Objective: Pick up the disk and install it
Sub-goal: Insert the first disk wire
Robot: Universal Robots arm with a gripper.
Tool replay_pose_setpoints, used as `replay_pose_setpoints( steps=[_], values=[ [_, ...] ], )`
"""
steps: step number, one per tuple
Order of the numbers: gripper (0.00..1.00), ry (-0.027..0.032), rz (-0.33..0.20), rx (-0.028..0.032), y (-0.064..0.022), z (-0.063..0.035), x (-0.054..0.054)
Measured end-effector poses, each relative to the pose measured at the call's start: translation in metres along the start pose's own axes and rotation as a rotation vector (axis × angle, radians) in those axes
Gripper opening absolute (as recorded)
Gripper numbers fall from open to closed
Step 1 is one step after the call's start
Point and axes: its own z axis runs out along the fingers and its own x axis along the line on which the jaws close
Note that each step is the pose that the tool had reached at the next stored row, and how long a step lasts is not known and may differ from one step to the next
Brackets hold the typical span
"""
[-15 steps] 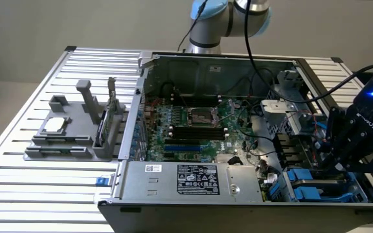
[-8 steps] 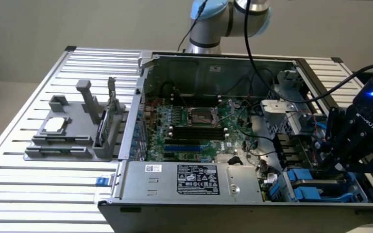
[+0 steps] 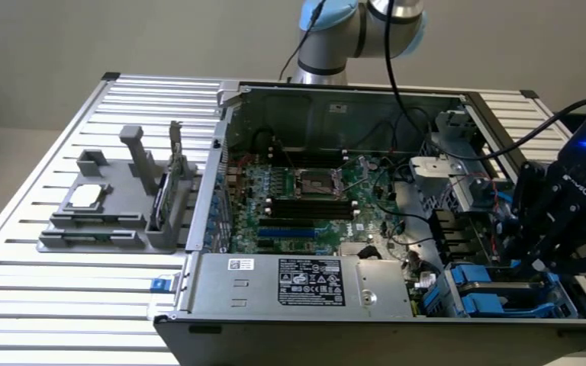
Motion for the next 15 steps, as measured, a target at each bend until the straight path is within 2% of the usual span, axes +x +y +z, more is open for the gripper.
replay_pose_setpoints(
  steps=[15],
  values=[
    [0.31,-0.0001,0.000,0.0000,-0.0051,-0.0474,-0.005]
  ],
)
